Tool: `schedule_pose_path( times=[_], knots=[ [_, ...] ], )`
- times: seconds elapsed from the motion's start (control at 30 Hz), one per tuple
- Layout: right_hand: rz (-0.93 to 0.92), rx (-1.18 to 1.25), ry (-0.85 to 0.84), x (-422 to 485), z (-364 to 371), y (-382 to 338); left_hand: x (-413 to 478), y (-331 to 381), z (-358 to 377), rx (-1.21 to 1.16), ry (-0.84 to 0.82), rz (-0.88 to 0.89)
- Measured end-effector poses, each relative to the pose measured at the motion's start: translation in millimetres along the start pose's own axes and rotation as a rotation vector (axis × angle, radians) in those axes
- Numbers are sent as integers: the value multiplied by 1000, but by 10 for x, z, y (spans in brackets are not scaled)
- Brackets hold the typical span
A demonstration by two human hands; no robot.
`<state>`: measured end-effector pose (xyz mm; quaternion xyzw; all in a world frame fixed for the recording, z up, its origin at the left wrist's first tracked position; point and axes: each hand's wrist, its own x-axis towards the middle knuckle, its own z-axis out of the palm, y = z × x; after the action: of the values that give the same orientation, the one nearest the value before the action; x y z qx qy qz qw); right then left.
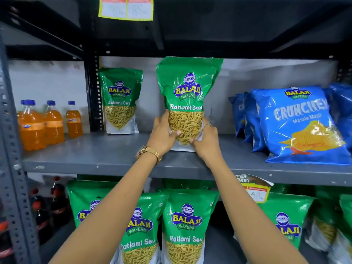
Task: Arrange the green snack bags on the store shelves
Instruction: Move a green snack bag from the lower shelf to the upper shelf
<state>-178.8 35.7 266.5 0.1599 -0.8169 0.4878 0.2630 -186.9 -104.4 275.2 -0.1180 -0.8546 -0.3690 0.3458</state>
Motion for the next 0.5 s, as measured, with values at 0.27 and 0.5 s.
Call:
schedule_pose_path(
  times=[0.27,0.5],
  knots=[
    [107,-156,-54,109,99,61,11,-86,37,32,-139,-89],
    [107,-185,-38,154,138,82,26,-88,-1,59,-165,-85]
  ],
)
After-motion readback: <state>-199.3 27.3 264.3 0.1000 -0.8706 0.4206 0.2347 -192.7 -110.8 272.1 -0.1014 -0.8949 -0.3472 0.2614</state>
